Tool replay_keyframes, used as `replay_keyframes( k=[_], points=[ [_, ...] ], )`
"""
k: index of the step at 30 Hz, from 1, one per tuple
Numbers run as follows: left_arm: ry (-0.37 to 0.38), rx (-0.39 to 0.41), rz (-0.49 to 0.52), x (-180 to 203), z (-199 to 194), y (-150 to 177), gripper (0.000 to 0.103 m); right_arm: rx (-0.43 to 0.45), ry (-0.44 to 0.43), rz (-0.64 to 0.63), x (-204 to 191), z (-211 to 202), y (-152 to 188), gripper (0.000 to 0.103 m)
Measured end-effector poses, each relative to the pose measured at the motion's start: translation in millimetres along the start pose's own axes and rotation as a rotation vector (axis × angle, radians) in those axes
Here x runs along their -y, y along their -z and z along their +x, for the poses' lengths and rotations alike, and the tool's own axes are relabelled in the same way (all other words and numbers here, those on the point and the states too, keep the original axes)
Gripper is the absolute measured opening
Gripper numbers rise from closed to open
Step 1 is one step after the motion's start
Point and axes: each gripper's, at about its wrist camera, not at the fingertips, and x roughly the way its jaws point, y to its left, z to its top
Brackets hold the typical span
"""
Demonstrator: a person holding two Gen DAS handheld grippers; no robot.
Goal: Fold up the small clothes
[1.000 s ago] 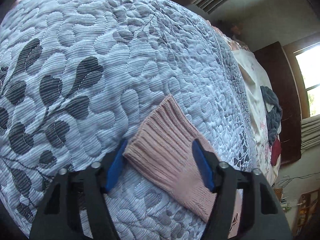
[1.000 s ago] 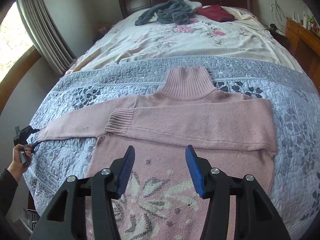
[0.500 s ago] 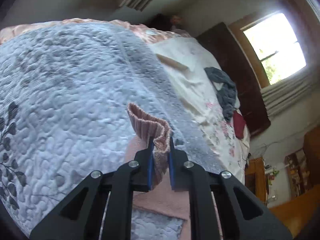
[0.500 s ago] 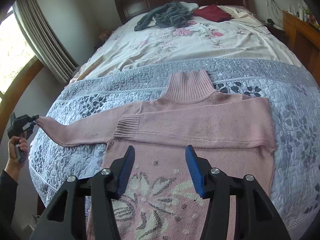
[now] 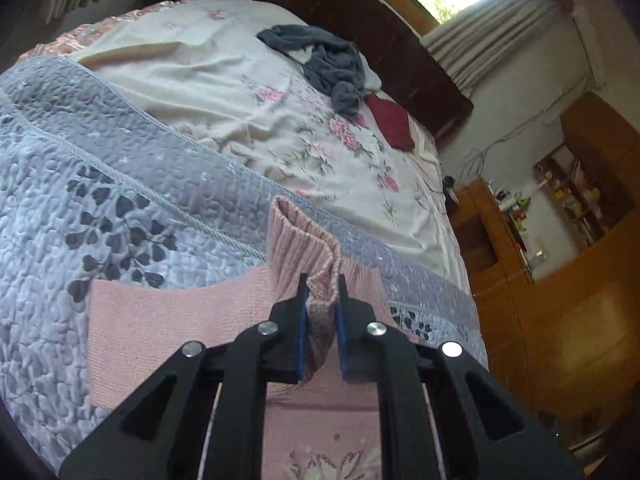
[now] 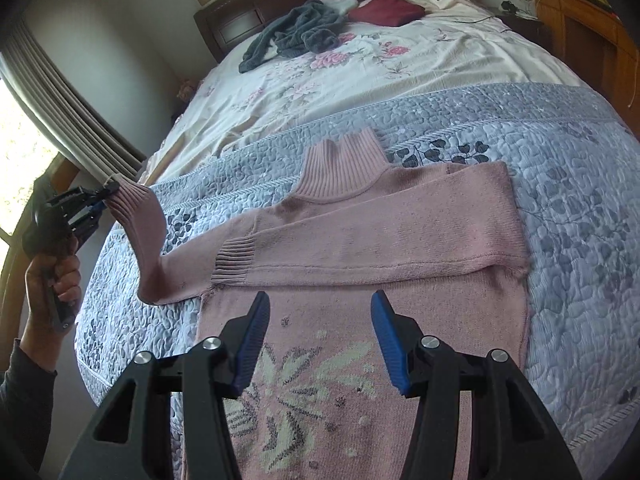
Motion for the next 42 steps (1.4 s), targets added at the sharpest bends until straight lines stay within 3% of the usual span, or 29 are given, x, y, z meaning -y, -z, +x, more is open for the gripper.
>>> replay_keyframes(
  k=[14,16,17,18,21,24,28,33,39,40,42],
  points=[
    [-0.043,-0.336,0.093,19.6,173.7,99.1,0.011,-0.101,-0.021,0.091,37.5,53.4,-0.9,0.054],
    [-0.034,-0.383,0.091,16.8,190.8,110.2,0.018,-0.124,-0.058,0.128,39.4,64.1,-4.2,0.056],
    [-0.028,-0.398,0.085,15.6,195.1,115.3,0.030,-0.141,-0.082,0.152,40.3,70.8,-6.9,0.059],
    [-0.019,-0.409,0.074,12.6,197.9,118.4,0.047,-0.157,-0.105,0.175,40.6,77.6,-10.0,0.060],
    [-0.020,-0.376,0.054,7.9,184.4,122.1,0.070,-0.221,-0.216,0.250,39.1,104.2,-21.7,0.060],
    [0.017,-0.326,-0.010,0.8,156.0,126.6,0.082,-0.282,-0.311,0.318,33.2,139.3,-35.1,0.060],
    [0.039,-0.284,-0.087,-18.0,117.6,143.7,0.082,-0.391,-0.420,0.412,22.3,197.1,-46.7,0.059],
    [0.082,-0.231,-0.172,-47.4,71.9,179.4,0.083,-0.505,-0.353,0.422,5.9,252.9,-50.7,0.059],
    [0.156,-0.244,-0.262,-73.3,58.1,215.4,0.083,-0.527,-0.316,0.439,-5.5,278.2,-47.8,0.058],
    [0.166,-0.243,-0.272,-75.5,57.7,217.8,0.083,-0.527,-0.315,0.444,-6.2,279.2,-48.3,0.054],
    [0.186,-0.238,-0.301,-80.8,58.0,218.1,0.083,-0.534,-0.330,0.442,-10.0,278.3,-50.4,0.024]
  ],
)
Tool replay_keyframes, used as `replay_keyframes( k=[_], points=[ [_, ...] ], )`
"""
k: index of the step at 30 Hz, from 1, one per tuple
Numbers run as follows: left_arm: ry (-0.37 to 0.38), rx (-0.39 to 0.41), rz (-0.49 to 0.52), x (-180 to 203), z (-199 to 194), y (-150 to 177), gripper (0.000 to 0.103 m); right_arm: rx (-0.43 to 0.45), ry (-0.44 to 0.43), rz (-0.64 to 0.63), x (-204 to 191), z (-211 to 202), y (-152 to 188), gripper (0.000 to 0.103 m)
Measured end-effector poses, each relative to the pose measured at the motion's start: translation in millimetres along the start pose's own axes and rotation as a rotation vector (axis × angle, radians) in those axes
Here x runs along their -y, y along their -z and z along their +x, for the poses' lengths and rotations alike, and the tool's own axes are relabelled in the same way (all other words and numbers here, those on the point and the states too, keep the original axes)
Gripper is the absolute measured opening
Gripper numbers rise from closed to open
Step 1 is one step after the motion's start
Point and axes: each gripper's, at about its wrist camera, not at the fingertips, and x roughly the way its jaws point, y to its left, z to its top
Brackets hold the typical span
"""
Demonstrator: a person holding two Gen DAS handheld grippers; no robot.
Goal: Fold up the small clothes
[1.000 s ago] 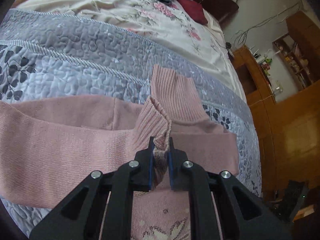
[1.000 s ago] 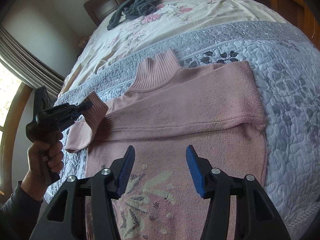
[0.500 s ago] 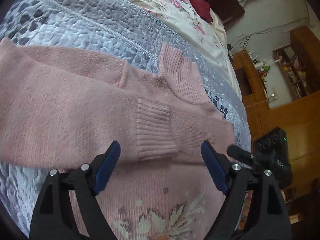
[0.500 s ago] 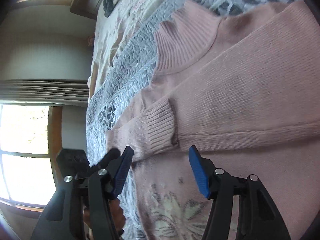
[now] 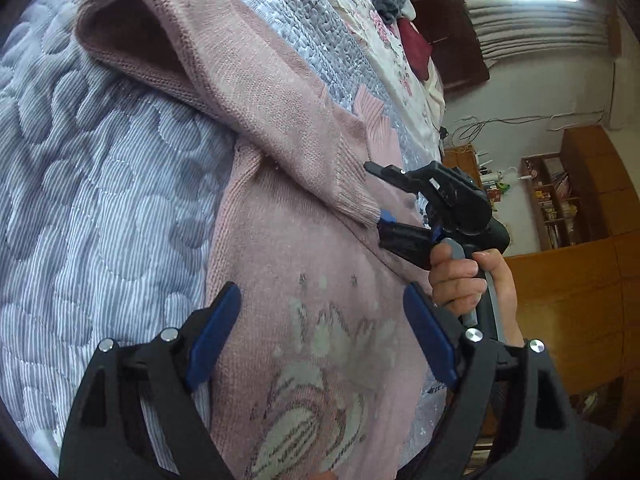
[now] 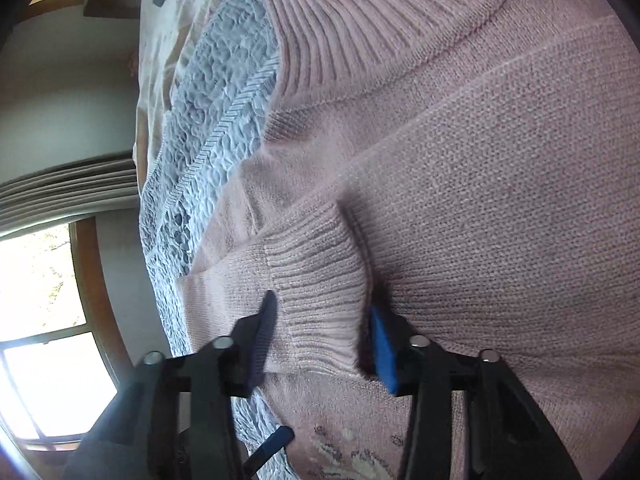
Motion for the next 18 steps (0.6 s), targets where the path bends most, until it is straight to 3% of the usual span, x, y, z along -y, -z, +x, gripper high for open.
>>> replay_keyframes(
  k=[2,3,12,18],
  points=[
    [0.005,-0.007,-0.023,-4.8,0.8,-2.2,0.083,0.006,-0.002,-0.034,-10.7,-8.6,1.2,0.008],
    [0.001,-0.014,-0.028,-6.9,1.5,-1.6,0.083,0.017,-0.002,-0.059,-18.0,-14.8,2.7,0.007],
    [-0.075,-0.047,-0.007,-5.1,11.9,-2.4,0.082,0.255,0.056,-0.265,-79.4,-141.3,11.1,0.006],
    [-0.104,-0.056,-0.023,9.0,14.4,-11.3,0.082,0.375,0.093,-0.264,-63.4,-226.1,10.4,0.006]
  ],
)
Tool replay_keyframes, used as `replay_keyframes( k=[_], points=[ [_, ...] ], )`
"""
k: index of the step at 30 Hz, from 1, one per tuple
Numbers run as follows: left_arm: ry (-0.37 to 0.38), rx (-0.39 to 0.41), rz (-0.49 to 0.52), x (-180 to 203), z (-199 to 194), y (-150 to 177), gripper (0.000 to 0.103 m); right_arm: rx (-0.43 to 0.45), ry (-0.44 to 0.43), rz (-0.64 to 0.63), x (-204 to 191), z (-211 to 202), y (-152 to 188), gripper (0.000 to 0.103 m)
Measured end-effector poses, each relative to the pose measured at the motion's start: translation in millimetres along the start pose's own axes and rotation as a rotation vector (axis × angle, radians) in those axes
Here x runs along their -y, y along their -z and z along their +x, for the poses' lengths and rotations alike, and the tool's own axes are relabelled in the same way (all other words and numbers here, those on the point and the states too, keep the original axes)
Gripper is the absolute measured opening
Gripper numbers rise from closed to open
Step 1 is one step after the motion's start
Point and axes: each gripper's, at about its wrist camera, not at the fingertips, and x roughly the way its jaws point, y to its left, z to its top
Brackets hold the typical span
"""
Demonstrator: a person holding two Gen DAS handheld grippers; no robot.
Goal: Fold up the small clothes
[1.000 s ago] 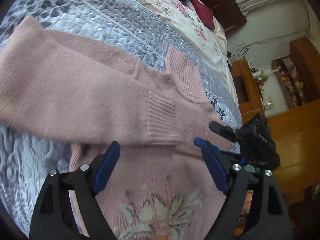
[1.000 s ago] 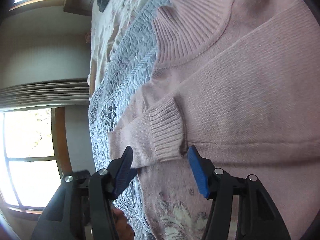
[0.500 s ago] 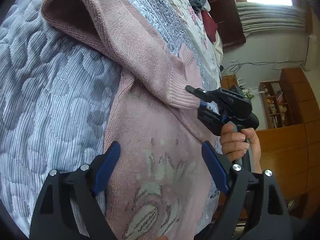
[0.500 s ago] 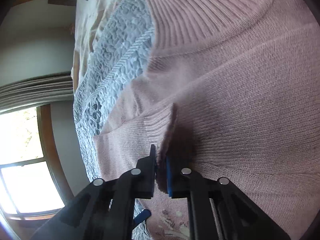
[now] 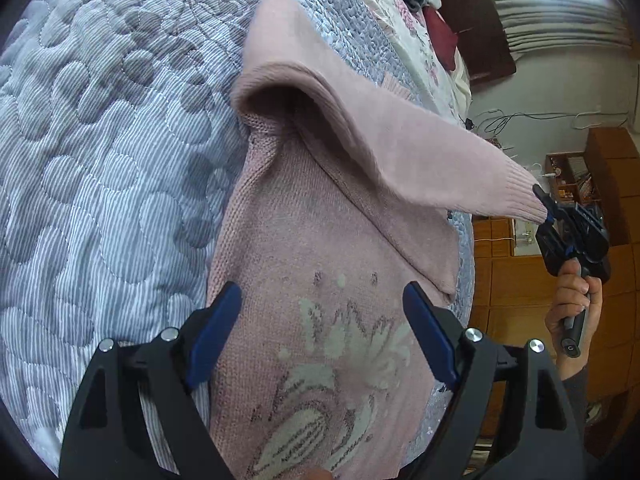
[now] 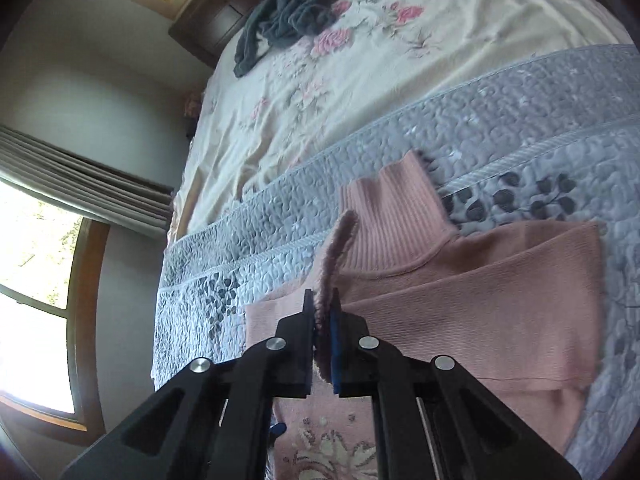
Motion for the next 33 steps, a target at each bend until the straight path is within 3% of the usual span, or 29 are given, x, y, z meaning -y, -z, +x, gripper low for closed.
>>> replay_keyframes(
  k=[7,15,24,28,33],
  points=[
    [0.040,0.061,0.014,24.5,-26.0,-30.9,0.081,0.044,0.043,0.053,56.7,-39.3,-9.6,0.006],
    [0.103,0.079,0.029,49.9,-28.5,-88.3,0.081,0.004,0.081,0.155,130.3,-28.9,-0.4,0.006],
    [0.015,-0.024,0.084,60.6,30.7,-116.3,0.080,-0.018,0.117,0.256,194.9,-15.9,12.8,0.006],
    [0.008,-0.036,0.078,54.9,40.5,-120.5,0.080,-0.011,0.099,0.289,213.0,-16.0,18.0,0.006],
    [-0.032,-0.059,0.067,45.2,51.6,-123.4,0.080,-0.044,0.136,0.311,234.7,-0.3,24.7,0.006]
  ],
)
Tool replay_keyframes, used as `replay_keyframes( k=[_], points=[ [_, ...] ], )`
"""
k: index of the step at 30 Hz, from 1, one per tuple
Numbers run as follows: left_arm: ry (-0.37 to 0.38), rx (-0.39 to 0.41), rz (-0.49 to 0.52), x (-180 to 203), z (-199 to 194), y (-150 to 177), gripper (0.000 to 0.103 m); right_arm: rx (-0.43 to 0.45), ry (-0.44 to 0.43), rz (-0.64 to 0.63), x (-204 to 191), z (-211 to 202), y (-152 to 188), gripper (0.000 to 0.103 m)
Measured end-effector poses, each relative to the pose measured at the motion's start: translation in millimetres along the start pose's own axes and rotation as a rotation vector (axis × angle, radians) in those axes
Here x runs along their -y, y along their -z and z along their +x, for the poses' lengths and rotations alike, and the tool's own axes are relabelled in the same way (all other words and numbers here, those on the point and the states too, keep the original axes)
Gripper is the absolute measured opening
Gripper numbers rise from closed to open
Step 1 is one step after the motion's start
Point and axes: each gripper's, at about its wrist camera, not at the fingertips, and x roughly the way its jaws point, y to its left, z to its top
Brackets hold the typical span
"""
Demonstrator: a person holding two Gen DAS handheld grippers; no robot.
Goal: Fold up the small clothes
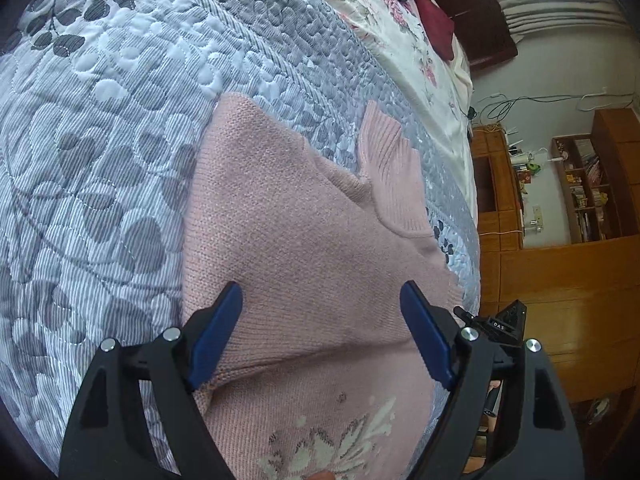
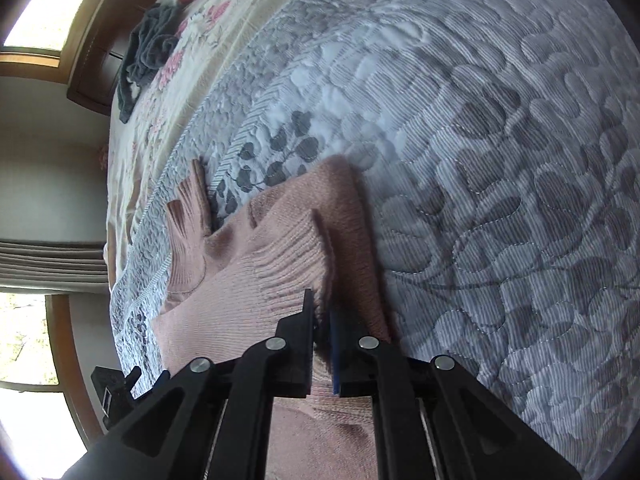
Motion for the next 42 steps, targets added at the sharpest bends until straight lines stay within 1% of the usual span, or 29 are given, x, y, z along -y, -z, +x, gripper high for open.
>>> replay_keyframes(
  k=[2,4,6,7,9,11,13,14,15,16,18,19,20,22,23,24,25,26,27,28,29,31,32,34,35,37,39,41,42],
  points=[
    [0.011,0.003,0.002,2.8,-1.0,-1.5,0.079,-0.010,0.006,-0.011,4.6,4.5,0.9,0.005],
    [0.045,0.011,0.008,9.0,-6.2,-6.9,0.079,0.006,-0.003,-0.041,2.2,-2.8,0.5,0.008],
    [0.085,0.026,0.021,17.3,-12.6,-16.6,0.079,0.122,0.000,-0.063,-4.9,-31.2,-0.4,0.020],
    [0.096,0.035,0.033,21.0,-14.5,-22.1,0.079,0.163,-0.025,-0.069,-8.8,-42.3,-1.3,0.021],
    [0.105,0.035,0.041,25.7,-11.6,-34.3,0.079,0.146,-0.103,-0.083,-18.4,-44.8,-6.1,0.021],
    [0.111,0.011,0.032,24.6,0.1,-45.2,0.079,0.092,-0.115,-0.116,-28.3,-29.0,-8.5,0.021],
    [0.051,-0.007,0.028,19.0,15.8,-53.6,0.079,0.042,-0.107,-0.110,-25.6,-7.2,-10.6,0.021],
    [-0.007,-0.019,0.023,12.3,25.0,-56.1,0.079,0.018,-0.089,-0.087,-17.7,4.6,-12.3,0.020],
    [-0.071,-0.038,0.008,3.3,34.7,-56.9,0.072,-0.006,-0.069,-0.065,-8.0,15.9,-12.3,0.009],
    [-0.104,-0.059,0.003,-3.2,42.1,-57.2,0.067,-0.012,-0.047,-0.058,0.4,22.8,-13.0,0.000],
    [-0.101,-0.049,0.008,-1.5,37.7,-58.4,0.065,-0.001,-0.064,-0.046,4.3,18.9,-11.6,0.000],
    [-0.087,-0.035,0.021,4.2,30.3,-56.3,0.065,0.013,-0.074,-0.055,-0.3,11.5,-8.6,0.003],
    [-0.047,-0.026,0.053,12.1,21.2,-50.9,0.065,0.020,-0.100,-0.082,-7.5,3.7,-3.4,0.012],
    [0.057,-0.050,0.136,27.7,7.9,-30.1,0.065,-0.009,-0.176,-0.142,-22.0,-3.6,9.9,0.014],
    [0.078,-0.075,0.176,31.8,6.2,-16.7,0.064,-0.034,-0.179,-0.185,-27.9,-1.6,18.5,0.014],
    [0.079,-0.102,0.207,32.6,7.3,-4.2,0.063,-0.061,-0.174,-0.213,-30.1,3.1,25.8,0.014],
    [0.052,-0.128,0.227,28.7,12.2,5.7,0.063,-0.090,-0.156,-0.229,-28.5,11.3,31.6,0.014],
    [-0.007,-0.146,0.243,21.6,19.5,15.2,0.062,-0.102,-0.109,-0.243,-23.5,20.0,35.0,0.007],
    [-0.062,-0.154,0.253,13.3,27.1,20.7,0.052,-0.097,-0.084,-0.243,-16.9,25.4,34.5,0.000],
    [-0.075,-0.156,0.255,5.7,30.5,23.1,0.048,-0.098,-0.099,-0.220,-10.9,26.9,32.8,0.000],
    [-0.060,-0.150,0.248,2.8,28.4,23.0,0.047,-0.096,-0.115,-0.196,-9.3,24.5,31.7,0.000],
    [-0.028,-0.141,0.245,6.2,20.8,21.3,0.053,-0.071,-0.138,-0.221,-17.6,12.6,33.7,0.010],
    [-0.016,-0.136,0.255,8.4,17.3,21.3,0.059,-0.064,-0.146,-0.236,-20.6,8.5,34.4,0.017],
    [-0.018,-0.147,0.253,6.8,15.2,18.4,0.059,-0.096,-0.089,-0.239,-11.1,13.2,31.2,0.008],
    [-0.011,-0.154,0.243,6.1,13.1,13.8,0.059,-0.120,-0.061,-0.231,-7.1,17.8,27.2,0.000],
    [-0.020,-0.135,0.254,13.2,6.4,1.2,0.060,-0.142,-0.068,-0.218,-7.5,11.3,17.4,0.000],
    [-0.004,-0.094,0.255,21.7,-5.7,-23.0,0.070,-0.101,-0.093,-0.240,-22.5,-5.1,2.6,0.021],
    [-0.009,-0.052,0.266,33.7,-11.1,-52.8,0.076,-0.069,-0.136,-0.230,-41.2,-12.2,-23.5,0.023],
    [-0.010,-0.039,0.276,41.3,-9.0,-68.5,0.076,-0.066,-0.157,-0.225,-52.4,-9.7,-37.8,0.025]
  ],
)
